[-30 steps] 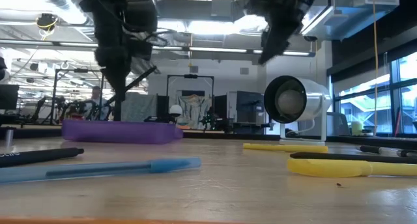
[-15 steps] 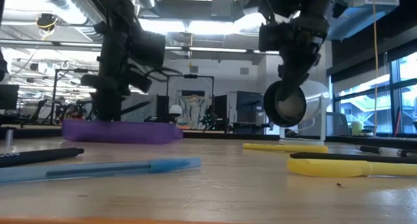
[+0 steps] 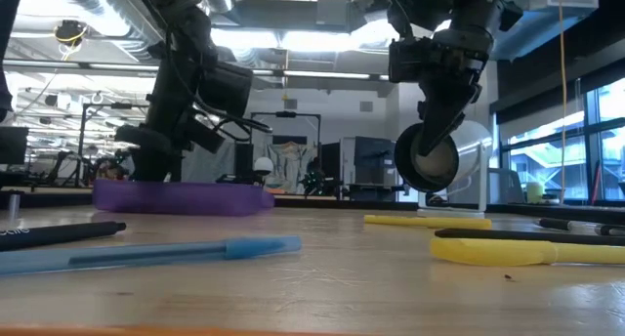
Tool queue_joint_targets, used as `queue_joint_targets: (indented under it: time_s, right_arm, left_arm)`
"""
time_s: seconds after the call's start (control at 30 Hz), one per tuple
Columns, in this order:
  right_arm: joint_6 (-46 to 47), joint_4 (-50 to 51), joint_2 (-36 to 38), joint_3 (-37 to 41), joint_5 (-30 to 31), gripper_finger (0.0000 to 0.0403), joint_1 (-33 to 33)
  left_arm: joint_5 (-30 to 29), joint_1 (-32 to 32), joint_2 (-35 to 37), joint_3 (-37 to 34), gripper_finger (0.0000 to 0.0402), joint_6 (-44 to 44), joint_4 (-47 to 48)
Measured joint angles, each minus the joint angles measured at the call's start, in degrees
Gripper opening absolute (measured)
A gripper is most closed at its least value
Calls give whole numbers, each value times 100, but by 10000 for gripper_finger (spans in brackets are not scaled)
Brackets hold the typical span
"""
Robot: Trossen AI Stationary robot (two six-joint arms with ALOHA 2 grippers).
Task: Pick & place school supplies into a supply box
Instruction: Put the black pen into the purple box organizer, then put the yellow pencil into the purple box organizer
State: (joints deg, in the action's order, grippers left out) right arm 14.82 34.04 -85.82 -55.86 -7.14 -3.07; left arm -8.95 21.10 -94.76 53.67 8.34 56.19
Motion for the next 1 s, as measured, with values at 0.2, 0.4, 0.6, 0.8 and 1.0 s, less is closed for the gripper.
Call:
queue_joint_targets:
  time_s: [0.2, 0.4, 0.6, 0.8, 1.0]
  right_arm:
    - [-3, 7, 0, 0, 0, 128, 0]
    - [-26, 55, 0, 0, 2, 128, 0]
    - [-454, 50, 0, 0, 13, 128, 0]
    - [-799, -198, 0, 0, 22, 128, 2]
    - [-1373, -387, 0, 0, 17, 128, 2]
  left_arm:
    - [-16, 0, 5, 540, 111, -154, 835]
    - [270, 0, 464, 1175, 124, -1309, 1794]
    - [1001, -218, 1473, 1139, 121, -3416, 2002]
    - [748, -1122, 2094, 899, 110, -5493, 2209]
    - [704, -2434, 2169, 704, 102, -7612, 2288]
